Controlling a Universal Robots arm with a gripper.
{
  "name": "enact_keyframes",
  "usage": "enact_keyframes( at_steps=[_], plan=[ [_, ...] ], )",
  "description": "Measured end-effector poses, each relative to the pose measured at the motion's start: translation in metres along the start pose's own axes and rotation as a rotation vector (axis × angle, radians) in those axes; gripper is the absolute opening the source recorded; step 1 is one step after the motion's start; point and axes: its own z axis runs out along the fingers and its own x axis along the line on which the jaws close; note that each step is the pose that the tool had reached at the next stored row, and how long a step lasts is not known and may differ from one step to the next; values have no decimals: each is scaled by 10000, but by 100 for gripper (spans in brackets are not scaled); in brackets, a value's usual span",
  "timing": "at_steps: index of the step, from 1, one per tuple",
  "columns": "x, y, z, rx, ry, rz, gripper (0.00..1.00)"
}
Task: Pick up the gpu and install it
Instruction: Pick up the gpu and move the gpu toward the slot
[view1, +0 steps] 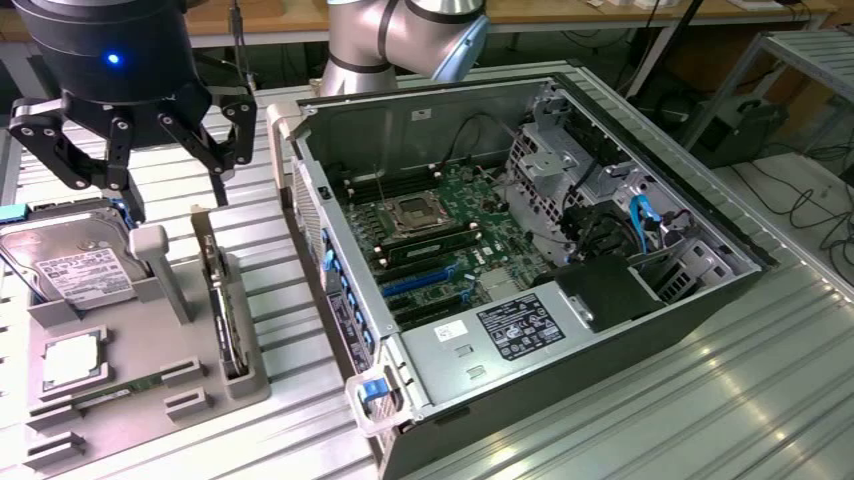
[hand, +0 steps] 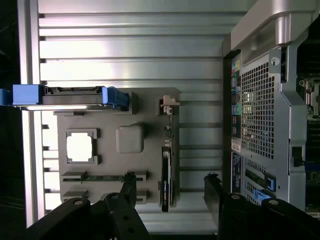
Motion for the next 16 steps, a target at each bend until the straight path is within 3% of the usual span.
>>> enact_keyframes(
  at_steps=[16],
  plan=[
    [0,-14,102,0,0,1,66]
  ],
)
